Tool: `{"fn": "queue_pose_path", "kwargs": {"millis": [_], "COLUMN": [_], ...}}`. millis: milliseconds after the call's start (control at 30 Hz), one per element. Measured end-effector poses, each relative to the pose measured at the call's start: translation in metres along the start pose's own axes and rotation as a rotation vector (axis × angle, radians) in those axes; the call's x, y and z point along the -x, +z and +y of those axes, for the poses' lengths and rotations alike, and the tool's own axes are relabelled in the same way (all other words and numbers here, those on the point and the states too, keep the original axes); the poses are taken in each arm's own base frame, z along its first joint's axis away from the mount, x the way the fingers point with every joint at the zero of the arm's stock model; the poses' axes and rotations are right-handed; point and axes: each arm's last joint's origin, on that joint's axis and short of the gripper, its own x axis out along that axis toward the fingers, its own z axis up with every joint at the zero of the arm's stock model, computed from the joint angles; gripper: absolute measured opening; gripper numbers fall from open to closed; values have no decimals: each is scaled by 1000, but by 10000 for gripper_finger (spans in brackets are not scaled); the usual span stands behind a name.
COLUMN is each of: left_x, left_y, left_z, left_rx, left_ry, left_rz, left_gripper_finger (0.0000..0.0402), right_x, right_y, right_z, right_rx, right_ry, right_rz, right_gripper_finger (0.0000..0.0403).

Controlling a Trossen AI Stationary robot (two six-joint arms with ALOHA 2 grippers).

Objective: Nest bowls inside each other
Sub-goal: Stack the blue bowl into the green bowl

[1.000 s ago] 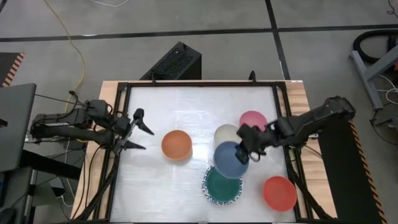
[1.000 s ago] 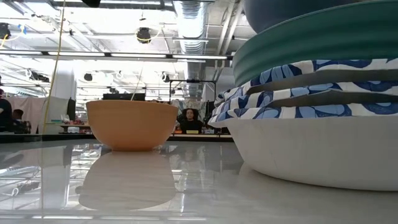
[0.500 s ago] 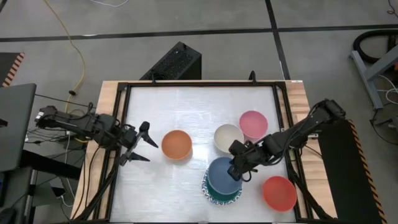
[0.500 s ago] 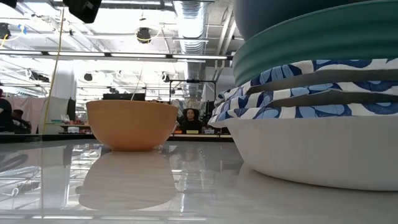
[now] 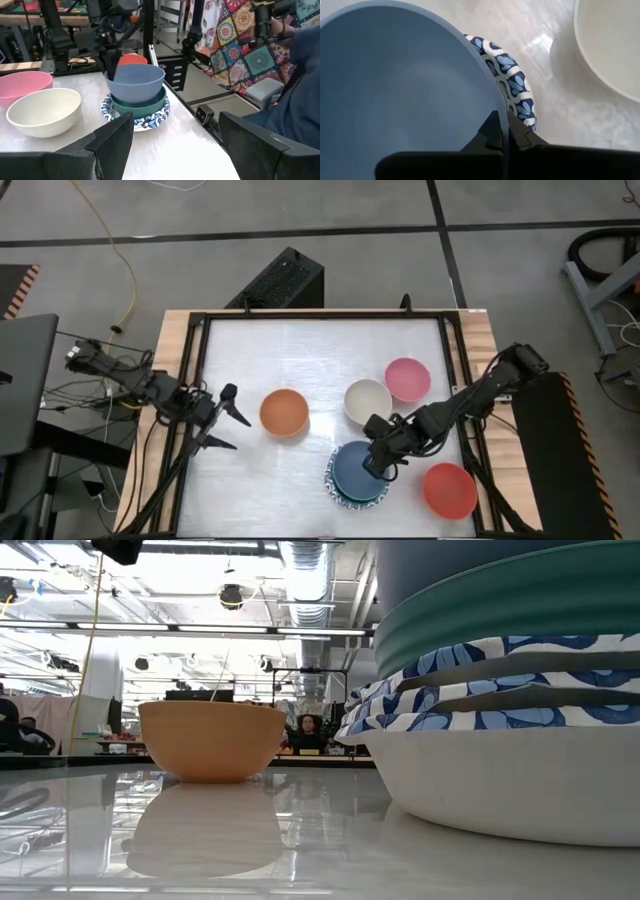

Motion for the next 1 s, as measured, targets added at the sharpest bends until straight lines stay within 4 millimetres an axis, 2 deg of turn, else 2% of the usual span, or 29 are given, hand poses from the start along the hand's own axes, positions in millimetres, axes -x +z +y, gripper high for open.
{"fn": "queue_pose_path", "kwargs": {"millis": [633, 1000], "left_x": [0, -11], "left_y": [-1, -8], "left_z": [-12, -12], "left_rx": [-32, -31], "left_ry": [10, 21], "left_rz": [2, 61], "left_gripper_finger": [281, 281], "right_x": [3, 3], "right_y": [-9, -11], "right_z": [5, 6], "right_rx": [-5, -19], "right_ry": [8, 8], "right_rz": [-10, -24], "right_gripper_finger": [6, 6]}}
